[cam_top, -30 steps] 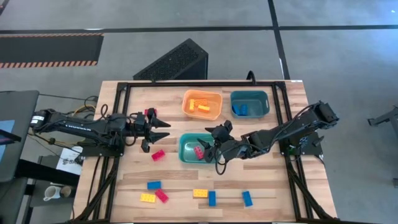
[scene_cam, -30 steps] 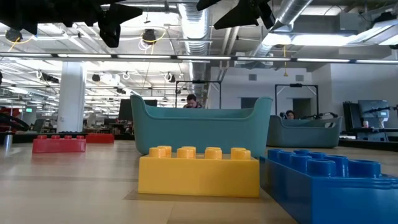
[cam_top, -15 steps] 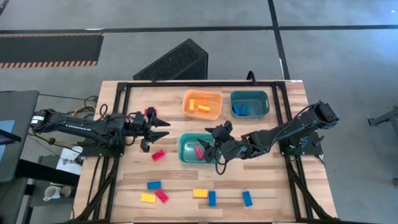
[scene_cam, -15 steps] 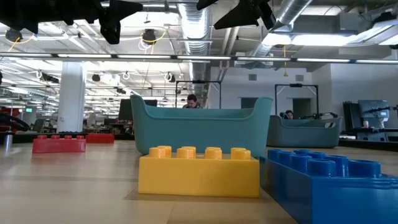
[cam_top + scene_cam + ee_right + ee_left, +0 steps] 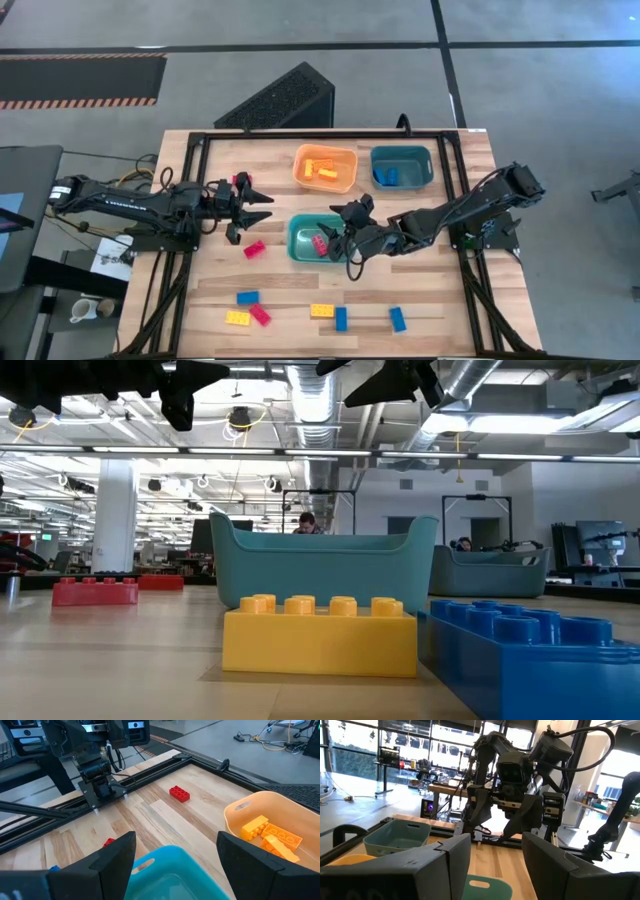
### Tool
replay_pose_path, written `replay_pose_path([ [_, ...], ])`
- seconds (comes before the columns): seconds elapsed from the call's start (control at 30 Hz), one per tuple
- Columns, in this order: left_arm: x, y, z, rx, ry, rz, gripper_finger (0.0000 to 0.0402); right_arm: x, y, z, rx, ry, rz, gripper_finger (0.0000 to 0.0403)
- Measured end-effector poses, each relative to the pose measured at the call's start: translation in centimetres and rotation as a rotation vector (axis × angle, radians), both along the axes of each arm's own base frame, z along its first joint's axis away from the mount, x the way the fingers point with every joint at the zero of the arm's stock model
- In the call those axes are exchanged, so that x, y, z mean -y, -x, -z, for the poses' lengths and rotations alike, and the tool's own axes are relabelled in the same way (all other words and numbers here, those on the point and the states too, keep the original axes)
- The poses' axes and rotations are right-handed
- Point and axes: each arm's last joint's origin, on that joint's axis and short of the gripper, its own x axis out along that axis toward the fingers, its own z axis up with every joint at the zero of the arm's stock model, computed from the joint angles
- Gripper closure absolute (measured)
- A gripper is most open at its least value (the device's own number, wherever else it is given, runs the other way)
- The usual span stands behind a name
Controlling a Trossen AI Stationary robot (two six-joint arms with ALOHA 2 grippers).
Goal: Sort & place blocks by color
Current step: Put the blue game piece into the blue bin
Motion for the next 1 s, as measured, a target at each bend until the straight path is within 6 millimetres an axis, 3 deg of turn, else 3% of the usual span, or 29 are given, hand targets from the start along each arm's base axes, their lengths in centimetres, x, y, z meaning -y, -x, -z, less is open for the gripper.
replay_pose_path([
  [1.0, 0.17, -0.01, -0.31, 0.007, 0.006, 0.059, 0.0239, 0.53, -0.15, 0.03, 0.005, -0.013, 0.019, 0.0101],
])
